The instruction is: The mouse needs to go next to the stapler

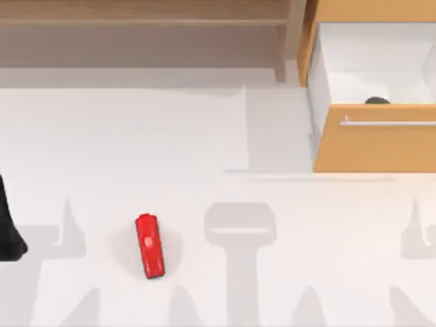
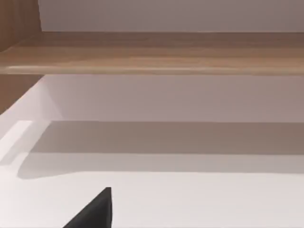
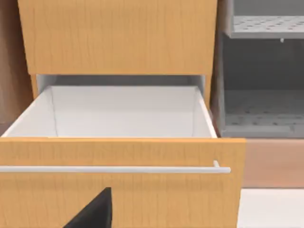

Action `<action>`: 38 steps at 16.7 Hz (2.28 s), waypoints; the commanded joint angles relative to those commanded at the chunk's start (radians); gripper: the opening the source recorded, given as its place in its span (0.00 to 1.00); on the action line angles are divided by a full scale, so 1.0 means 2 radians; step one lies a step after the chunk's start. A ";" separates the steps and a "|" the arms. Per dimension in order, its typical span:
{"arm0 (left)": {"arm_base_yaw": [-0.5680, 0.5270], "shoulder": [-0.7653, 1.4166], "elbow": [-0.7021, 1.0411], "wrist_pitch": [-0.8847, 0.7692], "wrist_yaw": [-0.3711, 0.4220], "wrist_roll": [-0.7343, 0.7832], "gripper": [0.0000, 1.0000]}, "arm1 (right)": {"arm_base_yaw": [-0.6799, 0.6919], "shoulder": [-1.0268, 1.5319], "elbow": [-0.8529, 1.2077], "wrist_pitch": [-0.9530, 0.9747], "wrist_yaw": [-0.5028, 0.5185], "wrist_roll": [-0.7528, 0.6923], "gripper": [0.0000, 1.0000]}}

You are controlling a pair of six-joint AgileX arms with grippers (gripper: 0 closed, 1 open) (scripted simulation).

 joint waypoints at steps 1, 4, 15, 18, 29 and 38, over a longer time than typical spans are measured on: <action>0.000 0.000 0.000 0.000 0.000 0.000 1.00 | 0.000 0.000 0.000 0.000 0.000 0.000 1.00; 0.000 0.000 0.000 0.000 0.000 0.000 1.00 | 0.002 0.013 0.013 -0.009 -0.003 0.002 1.00; 0.000 0.000 0.000 0.000 0.000 0.000 1.00 | 0.044 0.384 0.350 -0.240 -0.037 0.050 1.00; 0.000 0.000 0.000 0.000 0.000 0.000 1.00 | 0.055 0.542 0.490 -0.322 -0.036 0.064 1.00; 0.000 0.000 0.000 0.000 0.000 0.000 1.00 | 0.067 1.094 0.965 -0.545 -0.002 0.065 1.00; 0.000 0.000 0.000 0.000 0.000 0.000 1.00 | 0.066 1.211 1.071 -0.594 0.006 0.052 1.00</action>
